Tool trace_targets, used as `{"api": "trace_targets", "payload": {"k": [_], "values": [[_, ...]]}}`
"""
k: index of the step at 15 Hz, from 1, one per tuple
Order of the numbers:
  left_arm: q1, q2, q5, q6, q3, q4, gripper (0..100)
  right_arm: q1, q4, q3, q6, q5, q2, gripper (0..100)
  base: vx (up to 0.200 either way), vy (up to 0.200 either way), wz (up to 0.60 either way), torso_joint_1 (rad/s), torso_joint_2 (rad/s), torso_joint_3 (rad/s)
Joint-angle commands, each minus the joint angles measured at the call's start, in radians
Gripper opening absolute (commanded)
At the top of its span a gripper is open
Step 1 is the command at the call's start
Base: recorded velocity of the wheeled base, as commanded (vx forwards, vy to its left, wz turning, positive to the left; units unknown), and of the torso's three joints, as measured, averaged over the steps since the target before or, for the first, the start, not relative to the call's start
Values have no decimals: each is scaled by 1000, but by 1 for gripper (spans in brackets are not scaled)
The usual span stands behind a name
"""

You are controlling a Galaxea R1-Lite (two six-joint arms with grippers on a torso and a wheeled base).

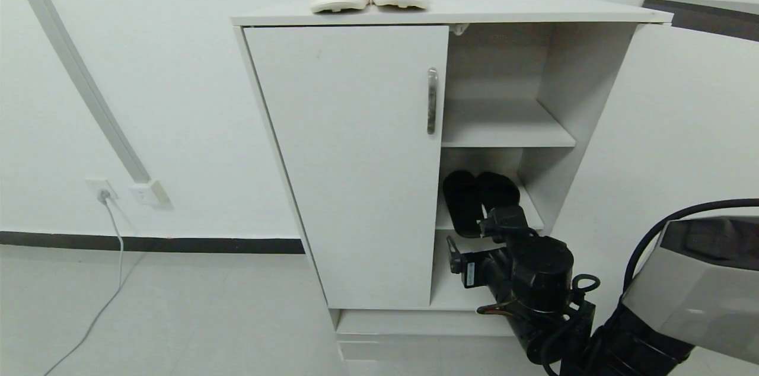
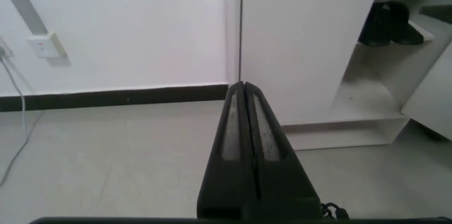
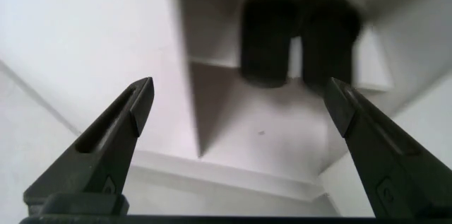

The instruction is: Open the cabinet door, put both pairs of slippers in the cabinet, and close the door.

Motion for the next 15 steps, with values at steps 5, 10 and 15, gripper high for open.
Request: {"api": "trace_targets", "payload": {"k": [5,10,15], "values": [[-1,1,0,0,0,0,0,-3,-28,4,-2,22,0,100,0,200,0,1,0,2],[0,1,0,0,0,0,0,-6,-48,17,-2,43,6,100,0,80,0,3,-1,0],[0,1,0,0,0,0,0,-11,-143,80,-5,161,6,100,0,0,0,0,0,0]]}}
